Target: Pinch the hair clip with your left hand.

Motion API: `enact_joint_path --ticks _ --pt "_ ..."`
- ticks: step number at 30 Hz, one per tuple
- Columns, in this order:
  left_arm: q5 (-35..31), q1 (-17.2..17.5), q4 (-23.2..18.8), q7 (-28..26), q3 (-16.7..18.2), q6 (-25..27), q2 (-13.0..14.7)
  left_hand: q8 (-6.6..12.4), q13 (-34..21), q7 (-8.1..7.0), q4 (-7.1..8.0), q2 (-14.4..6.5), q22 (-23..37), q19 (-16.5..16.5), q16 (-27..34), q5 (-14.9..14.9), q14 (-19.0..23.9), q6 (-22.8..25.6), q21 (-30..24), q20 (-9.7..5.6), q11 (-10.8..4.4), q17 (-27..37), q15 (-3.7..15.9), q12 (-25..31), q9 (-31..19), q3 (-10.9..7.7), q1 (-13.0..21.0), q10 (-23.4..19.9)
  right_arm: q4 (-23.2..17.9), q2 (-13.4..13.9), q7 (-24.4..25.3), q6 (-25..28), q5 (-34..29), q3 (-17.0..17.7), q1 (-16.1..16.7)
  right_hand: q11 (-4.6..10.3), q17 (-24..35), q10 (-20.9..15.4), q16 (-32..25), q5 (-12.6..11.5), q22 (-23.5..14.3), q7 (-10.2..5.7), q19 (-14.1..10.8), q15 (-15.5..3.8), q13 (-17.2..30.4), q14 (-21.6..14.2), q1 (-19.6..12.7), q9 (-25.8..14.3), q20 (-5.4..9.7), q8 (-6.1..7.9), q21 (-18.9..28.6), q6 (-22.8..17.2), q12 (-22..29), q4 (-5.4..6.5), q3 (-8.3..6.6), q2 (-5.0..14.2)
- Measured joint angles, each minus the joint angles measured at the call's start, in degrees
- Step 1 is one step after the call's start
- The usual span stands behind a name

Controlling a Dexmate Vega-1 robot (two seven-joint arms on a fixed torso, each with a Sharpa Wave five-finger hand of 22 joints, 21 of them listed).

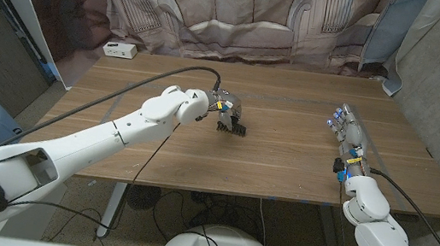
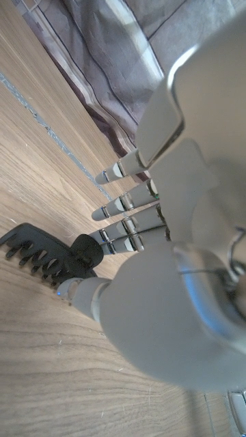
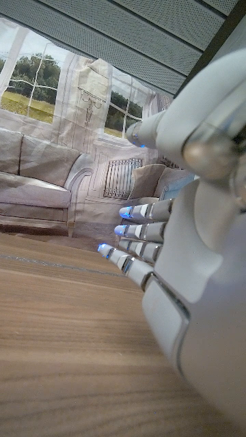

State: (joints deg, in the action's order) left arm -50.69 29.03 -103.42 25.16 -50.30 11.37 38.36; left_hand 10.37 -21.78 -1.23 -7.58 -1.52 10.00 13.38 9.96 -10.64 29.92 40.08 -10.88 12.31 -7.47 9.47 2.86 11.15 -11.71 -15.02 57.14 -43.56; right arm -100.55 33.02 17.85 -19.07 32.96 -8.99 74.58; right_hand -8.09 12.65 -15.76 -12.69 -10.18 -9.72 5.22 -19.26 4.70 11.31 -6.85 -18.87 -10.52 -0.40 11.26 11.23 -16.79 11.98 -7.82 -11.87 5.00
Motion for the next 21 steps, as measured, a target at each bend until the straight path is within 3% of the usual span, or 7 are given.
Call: enact_joint_path --ticks 21 --pt "-0.36 0.26 0.52 -0.57 -0.07 0.45 -0.11 0.0 0.53 -0.18 0.8 0.08 0.0 -2.03 0.0 0.28 -1.81 -2.06 0.5 -0.02 0.09 0.0 -0.07 0.05 0.0 0.8 -2.34 1.97 -0.42 0.13 0.34 0.66 -0.32 0.05 -0.26 0.0 0.0 0.0 0.0 0.0 0.0 0.0 0.0 0.0 0.0 0.0 0.0 0.0 0.0 0.0 0.0 0.0 0.0 0.0 0.0 0.0"
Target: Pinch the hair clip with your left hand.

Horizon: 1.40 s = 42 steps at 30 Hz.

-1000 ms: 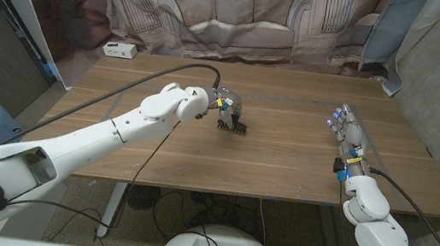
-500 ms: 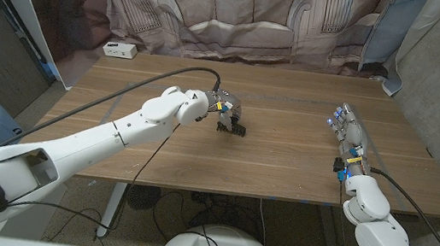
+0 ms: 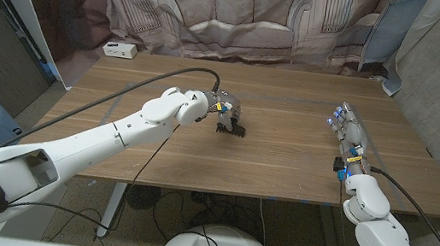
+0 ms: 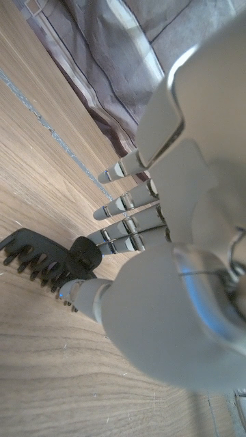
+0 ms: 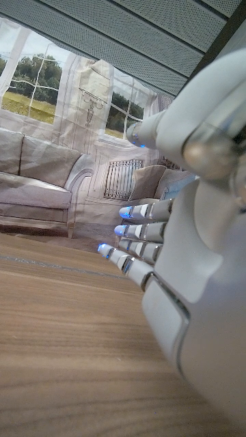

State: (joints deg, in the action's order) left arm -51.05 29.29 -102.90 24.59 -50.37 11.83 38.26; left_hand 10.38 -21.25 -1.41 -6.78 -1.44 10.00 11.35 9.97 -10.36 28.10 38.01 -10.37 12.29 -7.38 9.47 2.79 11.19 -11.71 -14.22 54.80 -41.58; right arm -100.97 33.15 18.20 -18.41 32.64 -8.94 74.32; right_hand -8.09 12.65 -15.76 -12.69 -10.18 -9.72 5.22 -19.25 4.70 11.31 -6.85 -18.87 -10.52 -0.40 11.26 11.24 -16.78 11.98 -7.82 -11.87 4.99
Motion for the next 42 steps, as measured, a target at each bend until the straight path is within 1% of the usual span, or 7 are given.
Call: enact_joint_path --ticks 9,17,20,27,31,34,42 --pt "-0.07 -0.42 0.09 0.94 -0.14 0.18 -0.01 0.0 0.53 0.09 0.49 -0.33 0.0 -1.07 0.0 0.0 -1.74 -2.57 0.0 0.04 0.36 0.21 -0.12 0.0 0.12 0.5 -1.8 2.97 0.51 -0.2 -0.08 0.0 -0.01 -0.19 -0.4 0.0 0.0 0.0 0.0 0.0 0.0 0.0 0.0 0.0 0.0 0.0 0.0 0.0 0.0 0.0 0.0 0.0 0.0 0.0 0.0 0.0" --pt "-0.19 -0.79 0.09 1.7 -0.21 0.24 0.02 -0.23 0.8 0.55 0.78 -0.01 0.0 -2.07 0.0 0.22 -3.93 -5.13 0.0 0.03 0.95 0.28 -1.09 -0.25 0.28 0.78 -3.01 5.6 0.81 -0.28 -0.19 -0.11 -0.01 -0.29 -0.68 0.0 0.0 0.0 0.0 0.0 0.0 0.0 0.0 0.0 0.0 0.0 0.0 0.0 0.0 0.0 0.0 0.0 0.0 0.0 0.0 0.0" --pt "-0.2 -0.88 0.07 1.95 -0.21 0.23 0.06 -0.24 1.06 0.28 0.68 -0.31 0.0 -2.46 0.0 0.22 -4.38 -6.04 -0.01 -0.02 1.25 0.28 -0.72 -0.4 0.28 0.89 -3.31 6.51 0.97 -0.32 -0.22 -0.18 -0.01 -0.37 -0.84 0.0 0.0 0.0 0.0 0.0 0.0 0.0 0.0 0.0 0.0 0.0 0.0 0.0 0.0 0.0 0.0 0.0 0.0 0.0 0.0 0.0" --pt "0.15 -0.96 -0.27 2.11 0.02 -0.01 0.26 -0.24 1.06 -0.72 0.77 -0.06 0.0 -3.1 0.0 0.22 -5.71 -7.47 -0.01 -0.18 1.73 0.28 -2.04 -0.4 0.27 1.25 -4.17 8.5 1.15 -0.4 -0.24 -0.27 -0.03 -0.49 -1.11 0.0 0.0 0.0 0.0 0.0 0.0 0.02 0.0 0.0 0.0 0.0 0.0 0.0 0.0 0.0 0.0 -0.04 0.0 0.0 0.0 0.0" --pt "0.7 -0.96 -0.48 2.02 0.45 -0.03 0.45 -0.24 1.06 -1.33 0.77 -0.38 0.0 -3.39 0.0 0.22 -6.33 -8.28 -0.01 0.11 1.12 0.28 -2.07 -0.4 0.27 1.25 -4.44 9.48 1.24 -0.46 -0.24 -0.28 -0.1 -0.62 -1.28 0.0 0.0 0.0 0.0 0.0 0.0 0.3 0.0 0.12 0.0 -0.12 0.0 0.0 0.0 0.0 0.0 -1.13 0.0 0.0 0.0 0.0" --pt "1.21 -0.75 -0.88 1.63 0.97 -0.07 0.73 -0.23 1.06 -1.05 0.77 -0.38 0.0 -3.59 0.0 0.22 -6.43 -8.58 -0.01 -0.09 1.23 0.28 -2.17 -0.4 0.27 1.25 -4.44 9.98 1.29 -0.49 -0.24 -0.28 -0.2 -0.69 -1.41 0.0 0.0 0.0 0.0 0.0 0.0 0.2 0.0 0.12 0.0 -0.12 0.0 0.0 0.0 0.0 0.0 -1.65 0.0 0.0 0.0 0.0" --pt "2.97 0.6 -2.04 -0.48 2.79 -0.21 1.76 0.04 1.05 -1.36 1.02 -0.16 0.0 -4.09 0.07 0.22 -6.62 -8.88 -0.02 0.0 1.23 0.28 -2.36 -0.4 0.27 1.5 -5.43 10.6 1.3 -0.53 -0.02 -0.27 -0.47 -0.91 -1.79 0.0 0.0 0.0 0.0 0.0 0.0 0.2 0.0 0.12 0.0 -0.11 0.0 0.0 0.0 0.0 0.0 -1.65 0.0 0.0 0.0 0.0"
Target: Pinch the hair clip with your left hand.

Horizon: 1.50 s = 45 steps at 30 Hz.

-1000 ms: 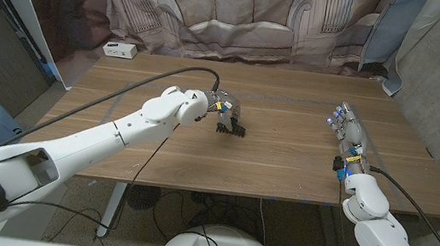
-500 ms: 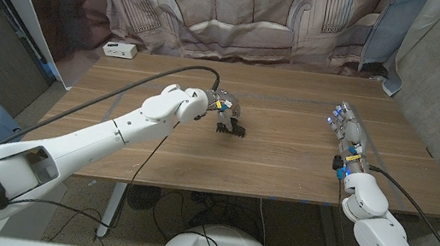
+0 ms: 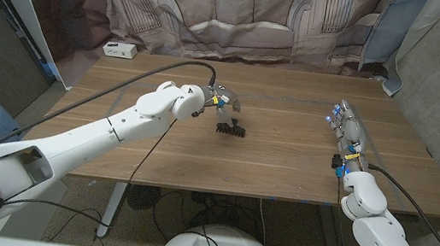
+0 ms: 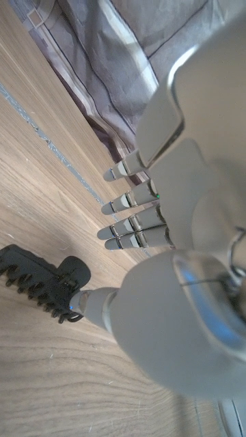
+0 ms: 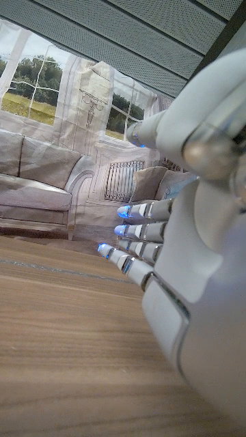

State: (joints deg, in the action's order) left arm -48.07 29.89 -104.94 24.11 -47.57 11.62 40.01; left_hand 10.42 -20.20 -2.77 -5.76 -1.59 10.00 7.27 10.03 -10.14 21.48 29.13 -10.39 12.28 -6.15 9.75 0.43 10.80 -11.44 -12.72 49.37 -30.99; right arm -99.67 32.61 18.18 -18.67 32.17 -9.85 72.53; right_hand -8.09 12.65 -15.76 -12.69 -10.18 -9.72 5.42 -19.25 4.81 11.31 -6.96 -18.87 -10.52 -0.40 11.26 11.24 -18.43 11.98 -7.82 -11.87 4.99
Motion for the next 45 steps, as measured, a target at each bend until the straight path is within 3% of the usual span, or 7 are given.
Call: enact_joint_path --ticks 6,9,13,22,28,34,45 --pt "2.7 2.06 -0.84 -3.54 2.38 -0.02 0.82 0.0 0.27 0.16 0.82 -0.69 0.0 0.0 0.37 0.0 0.21 0.17 -0.25 0.0 0.97 0.21 0.2 0.45 0.0 0.78 -2.37 0.3 0.0 -0.02 0.14 0.45 -0.29 -0.3 -0.48 0.0 0.0 0.0 0.0 0.0 0.0 0.0 0.0 -0.31 0.0 -0.31 0.0 0.0 0.0 0.0 0.0 0.0 0.0 0.0 0.0 0.0" --pt "4.24 2.99 -1.04 -5.21 3.38 -0.01 1.08 0.45 0.47 0.34 2.63 -1.62 0.29 0.0 0.37 0.0 -0.48 0.32 -0.25 0.0 1.8 0.54 -0.04 0.46 0.0 1.19 -5.5 0.88 0.0 -0.02 0.17 0.63 -0.42 -0.52 -0.83 0.0 0.0 0.0 0.0 0.0 0.0 0.0 0.0 -0.32 0.0 -0.31 0.0 0.0 0.0 0.0 0.0 0.0 0.0 0.0 0.0 0.0" --pt "7.11 4.48 -1.39 -7.9 5.17 0.02 1.42 0.36 0.81 2.15 4.32 -2.44 0.29 0.0 0.37 0.0 -1.15 -1.49 -0.25 0.0 3.26 0.55 -0.53 0.46 0.14 2.03 -8.79 2.18 0.0 -0.02 0.21 0.91 -0.64 -0.82 -1.22 0.0 0.0 0.0 0.0 0.0 0.0 0.0 0.0 -0.32 0.0 -0.31 0.0 0.0 0.0 0.0 0.0 0.0 0.0 0.0 0.0 0.0" --pt "12.38 7.57 -1.99 -14.16 8.21 0.07 1.93 -0.05 1.34 4.23 5.4 -2.47 0.29 -0.66 0.37 0.0 -1.76 -3.57 -0.25 0.04 4.74 0.55 -0.52 0.45 0.27 3.01 -11.76 3.66 0.05 0.02 0.27 1.33 -1.32 -1.56 -2.0 0.44 0.0 -0.39 0.0 0.0 0.0 -0.78 0.0 -0.32 0.0 -0.3 0.0 0.0 0.0 0.0 0.0 0.35 0.0 0.0 0.0 0.0" --pt "15.59 9.81 -2.42 -18.51 10.35 -0.02 2.16 -0.05 2.18 4.94 8.13 -1.39 0.29 -0.66 0.37 0.22 -2.17 -5.35 -0.25 0.05 6.43 0.55 -0.13 0.46 0.53 5.38 -17.88 4.75 0.09 0.38 0.08 1.48 -1.96 -1.91 -2.27 0.95 0.0 0.12 0.44 0.0 0.0 -1.56 0.01 -0.76 0.0 0.14 0.0 0.0 0.03 0.0 0.0 0.74 -0.33 0.0 0.0 0.0" --pt "19.31 11.76 -2.83 -22.3 12.39 -0.71 2.43 -0.1 2.92 6.36 10.13 -0.81 0.29 -1.24 0.37 0.16 -3.07 -7.2 -0.25 0.02 8.03 0.55 -1.02 0.45 0.8 7.11 -21.8 6.36 0.52 0.79 -1.2 0.94 -2.31 -2.35 -2.62 1.25 -0.07 0.42 0.85 0.0 0.0 -0.93 0.09 -1.57 0.0 0.95 -0.39 0.0 1.77 -0.26 0.0 1.37 -0.55 -0.22 0.23 -0.39" --pt "27.48 16.13 -4.14 -28.91 17.19 -2.86 2.91 -0.27 3.91 5.51 12.34 -0.6 0.28 -3.37 0.37 -0.5 -6.12 -8.81 -0.25 -0.09 9.84 0.55 -2.01 0.18 0.8 9.14 -26.98 9.2 2.01 1.48 -4.07 -0.93 -2.82 -3.4 -3.92 1.23 -0.14 1.06 0.89 0.0 0.05 -0.83 0.41 -1.86 0.0 1.24 -0.61 0.0 2.07 -0.48 -0.22 1.89 -0.76 -0.23 0.23 -0.61"
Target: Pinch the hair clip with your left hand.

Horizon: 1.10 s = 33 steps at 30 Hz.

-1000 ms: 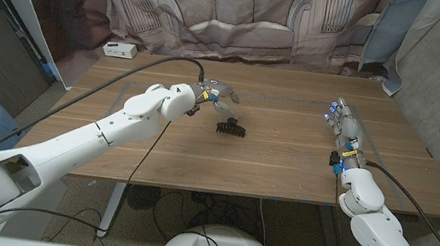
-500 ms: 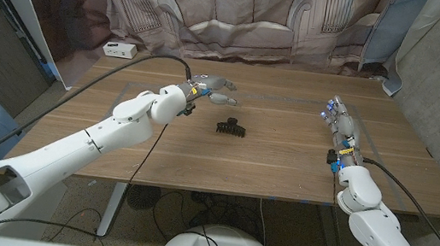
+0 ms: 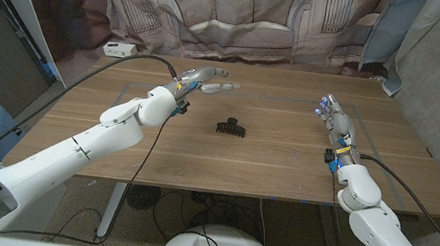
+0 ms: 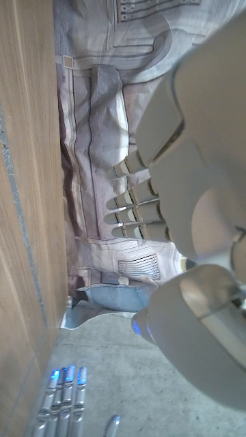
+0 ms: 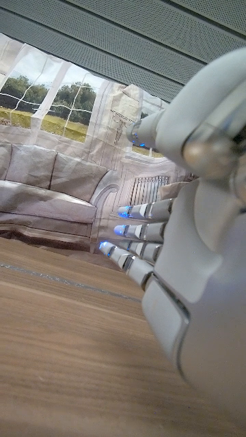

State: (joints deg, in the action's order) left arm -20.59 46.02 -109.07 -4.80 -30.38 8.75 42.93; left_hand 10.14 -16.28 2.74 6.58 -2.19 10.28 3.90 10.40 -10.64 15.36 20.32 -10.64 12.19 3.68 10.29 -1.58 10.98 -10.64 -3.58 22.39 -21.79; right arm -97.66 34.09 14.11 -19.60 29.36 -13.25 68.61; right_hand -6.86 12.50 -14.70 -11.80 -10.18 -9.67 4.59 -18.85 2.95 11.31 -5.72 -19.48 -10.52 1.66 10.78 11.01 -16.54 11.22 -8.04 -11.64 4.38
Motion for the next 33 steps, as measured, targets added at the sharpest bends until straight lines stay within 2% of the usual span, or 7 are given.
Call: enact_joint_path --ticks 6,10,15,22,25,27,33 --pt "4.93 1.93 -0.49 -2.97 2.1 -1.88 -0.16 0.0 0.59 0.05 0.64 0.0 0.0 -1.61 0.0 0.0 -1.31 -2.06 0.0 -0.14 0.47 0.0 0.12 0.0 0.0 0.65 -1.66 1.8 0.94 -0.02 -1.28 -0.75 0.24 -0.38 -0.73 0.0 0.0 0.0 0.0 0.0 0.08 -0.19 0.0 0.0 0.0 0.0 -0.39 0.0 0.0 0.0 0.0 0.19 0.0 0.0 0.0 -0.39" --pt "7.84 2.79 -0.54 -4.08 3.14 -2.82 -0.57 0.0 1.06 0.73 0.64 -0.24 0.0 -1.62 0.0 -0.45 -2.23 -3.37 0.0 -2.52 1.43 0.0 -0.8 0.0 0.22 0.65 -2.02 2.87 1.64 0.06 -2.37 -0.93 0.99 -0.51 -1.19 -0.24 0.0 0.23 0.0 0.0 0.08 -0.19 0.0 0.0 0.0 0.0 -0.38 0.0 -0.01 0.0 0.0 0.19 0.0 -0.21 0.21 -0.38" --pt "12.05 3.82 -0.4 -5.5 4.35 -4.42 -1.58 0.0 1.62 2.23 0.64 -0.23 -0.16 0.38 0.0 -0.45 -2.49 -4.51 -0.64 -4.73 1.34 -0.06 -1.07 0.0 0.26 0.65 -2.49 3.41 2.33 0.27 -3.4 -1.16 1.75 -0.53 -1.67 -0.55 0.0 0.53 0.0 0.0 -0.01 -0.94 0.85 0.53 0.0 0.52 -0.15 0.0 -0.85 0.0 -0.22 0.89 0.0 0.03 0.47 -0.62" --pt "17.43 5.05 0.16 -7.34 5.94 -6.3 -3.04 0.01 1.93 3.24 0.39 -0.23 -0.16 1.44 0.0 -0.45 -2.49 -4.99 -1.11 -5.79 1.29 -0.17 -1.07 0.0 0.26 0.9 -2.49 3.8 3.77 0.36 -4.92 -1.75 2.51 -0.69 -2.74 -0.62 0.01 1.43 0.0 0.0 -0.08 -0.96 1.05 0.52 -0.05 0.52 0.24 0.0 -1.05 0.0 -0.22 0.81 -0.21 0.23 0.73 -1.0" --pt "19.85 5.41 0.85 -7.67 6.58 -7.5 -3.65 0.01 2.19 2.87 0.25 -0.23 -0.16 2.15 0.0 -0.88 -3.02 -6.1 -1.32 -6.5 1.41 -0.17 -1.54 0.0 0.25 1.04 -2.48 4.51 4.28 0.53 -5.43 -1.8 2.53 -0.9 -3.34 -0.92 0.01 1.73 0.0 0.0 -0.08 -0.16 1.26 0.34 -0.13 0.78 0.46 0.0 -0.84 -0.1 -0.22 1.22 -0.21 0.23 0.72 -1.21" --pt "21.41 5.51 1.44 -7.68 6.9 -8.37 -3.99 0.01 2.44 2.54 0.22 -0.23 -0.16 2.62 0.0 -0.89 -3.54 -6.88 -1.46 -6.26 1.54 -0.17 -1.5 0.0 0.26 1.06 -2.48 5.12 4.51 0.64 -5.64 -1.8 2.51 -0.99 -3.66 -0.71 0.01 1.94 0.35 0.0 -0.08 0.0 1.36 0.71 -0.13 1.16 0.46 0.0 -0.74 -0.22 -0.22 1.44 -0.21 0.23 0.73 -1.21" --pt "29.17 5.37 5.45 -5.18 7.9 -12.28 -5.55 -0.23 2.95 2.92 -0.21 -0.23 -0.15 3.74 0.0 -0.89 -4.42 -9.04 -1.46 -6.34 1.54 -0.17 -2.37 -0.44 0.25 1.09 -2.48 8.56 5.22 1.25 -6.47 -1.32 2.22 -1.48 -5.09 -0.52 0.01 5.03 0.39 0.0 -0.07 -1.6 1.98 0.82 -0.13 1.66 0.85 0.0 -1.37 -0.22 -0.22 3.04 -0.86 0.47 0.96 -1.23"
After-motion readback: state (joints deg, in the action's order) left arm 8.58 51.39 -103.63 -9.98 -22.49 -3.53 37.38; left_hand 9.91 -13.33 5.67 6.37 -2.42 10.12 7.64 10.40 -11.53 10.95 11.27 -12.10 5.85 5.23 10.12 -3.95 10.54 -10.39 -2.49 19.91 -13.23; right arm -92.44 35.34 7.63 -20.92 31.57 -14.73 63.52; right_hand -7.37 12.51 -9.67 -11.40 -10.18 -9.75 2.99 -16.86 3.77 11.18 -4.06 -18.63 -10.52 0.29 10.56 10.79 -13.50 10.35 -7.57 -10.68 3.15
